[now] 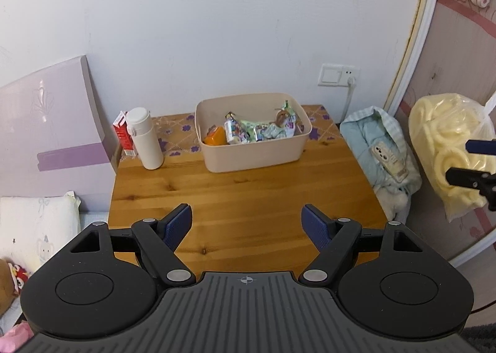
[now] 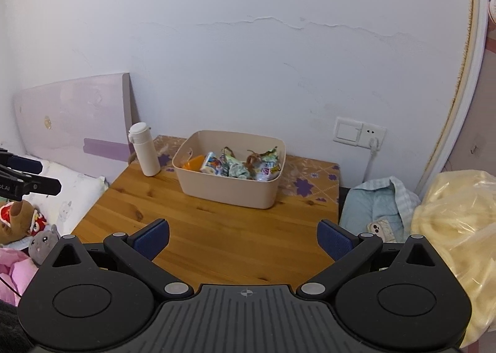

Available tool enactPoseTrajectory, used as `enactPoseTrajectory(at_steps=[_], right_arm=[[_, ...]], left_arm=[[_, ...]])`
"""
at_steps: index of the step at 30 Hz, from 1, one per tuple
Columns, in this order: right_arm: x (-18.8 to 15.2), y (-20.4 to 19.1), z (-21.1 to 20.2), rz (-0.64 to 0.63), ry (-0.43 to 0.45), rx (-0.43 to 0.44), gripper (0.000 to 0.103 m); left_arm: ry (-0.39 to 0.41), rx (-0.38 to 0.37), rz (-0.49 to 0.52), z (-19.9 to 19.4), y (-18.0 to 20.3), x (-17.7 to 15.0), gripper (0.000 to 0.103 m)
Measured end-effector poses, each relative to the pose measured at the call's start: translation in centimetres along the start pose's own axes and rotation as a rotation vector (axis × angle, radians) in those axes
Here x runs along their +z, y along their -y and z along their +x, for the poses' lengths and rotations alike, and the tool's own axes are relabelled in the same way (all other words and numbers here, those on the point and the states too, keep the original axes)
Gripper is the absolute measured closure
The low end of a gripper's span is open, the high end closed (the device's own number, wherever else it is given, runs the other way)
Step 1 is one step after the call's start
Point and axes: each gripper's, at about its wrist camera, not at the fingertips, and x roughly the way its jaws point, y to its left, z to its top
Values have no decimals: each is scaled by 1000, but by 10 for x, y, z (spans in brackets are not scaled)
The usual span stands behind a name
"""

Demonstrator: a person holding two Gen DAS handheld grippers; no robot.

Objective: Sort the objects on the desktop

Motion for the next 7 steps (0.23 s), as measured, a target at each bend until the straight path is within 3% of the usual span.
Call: enactPoseTrajectory(at_steps=[7], right_arm=[[1, 0, 5, -5, -13, 3, 0]], left_arm=[[-23, 9, -10, 8, -4, -2, 24]])
